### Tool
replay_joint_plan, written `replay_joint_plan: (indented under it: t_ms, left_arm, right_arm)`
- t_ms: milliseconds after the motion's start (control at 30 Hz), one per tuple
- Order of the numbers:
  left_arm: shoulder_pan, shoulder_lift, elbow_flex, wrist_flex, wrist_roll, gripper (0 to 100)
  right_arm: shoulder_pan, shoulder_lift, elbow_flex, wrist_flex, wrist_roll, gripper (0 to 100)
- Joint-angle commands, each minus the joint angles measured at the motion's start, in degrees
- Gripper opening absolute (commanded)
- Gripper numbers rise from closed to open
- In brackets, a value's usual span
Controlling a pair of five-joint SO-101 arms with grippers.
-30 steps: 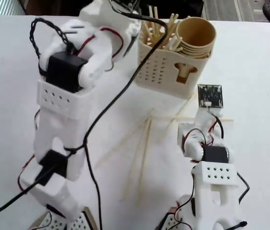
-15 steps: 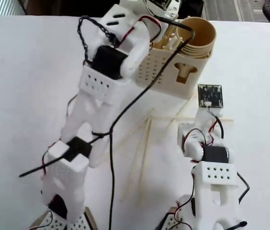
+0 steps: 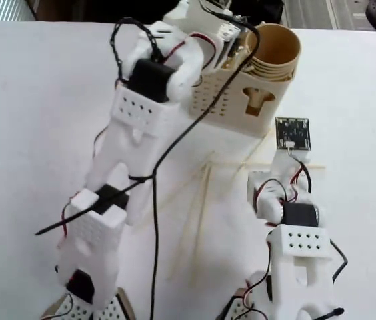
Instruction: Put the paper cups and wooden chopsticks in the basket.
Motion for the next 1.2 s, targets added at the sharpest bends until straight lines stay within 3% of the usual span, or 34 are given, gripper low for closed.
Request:
replay_joint_plan:
  t_ms: [0,267,500,700,833,1000,1167]
  left_arm:
    - [-3.12,-4.70,-8.44,8.88,-0.53,17]
    - [-5.85,-6.55,-19.60,35.96,-10.11,17]
    - [-16.75,-12.35,-9.93,35.69,-8.62,15]
    - [-17.71,-28.00,7.38,35.60,-10.20,15]
    - [-17.98,-39.34,23.38,35.34,-10.37,15]
    - [-18.15,-51.12,46.07,34.11,-10.55,15]
    - [-22.11,-62.99,70.42,22.68,-10.29,15]
  right_arm:
    - [0.40,-0.92,-0.44,-0.84,0.26,1.8]
    - [-1.80,-0.84,-0.70,-0.31,0.35,1.8]
    - [-8.31,-0.75,-10.73,12.44,0.88,1.8]
    - [-15.34,4.70,-21.54,21.05,2.46,2.4]
    - [-19.65,17.10,-29.19,27.03,2.20,10.1]
    - [-23.96,29.14,-33.67,24.84,-10.81,11.9]
    - [-29.23,37.32,-33.49,18.59,-16.26,12.2]
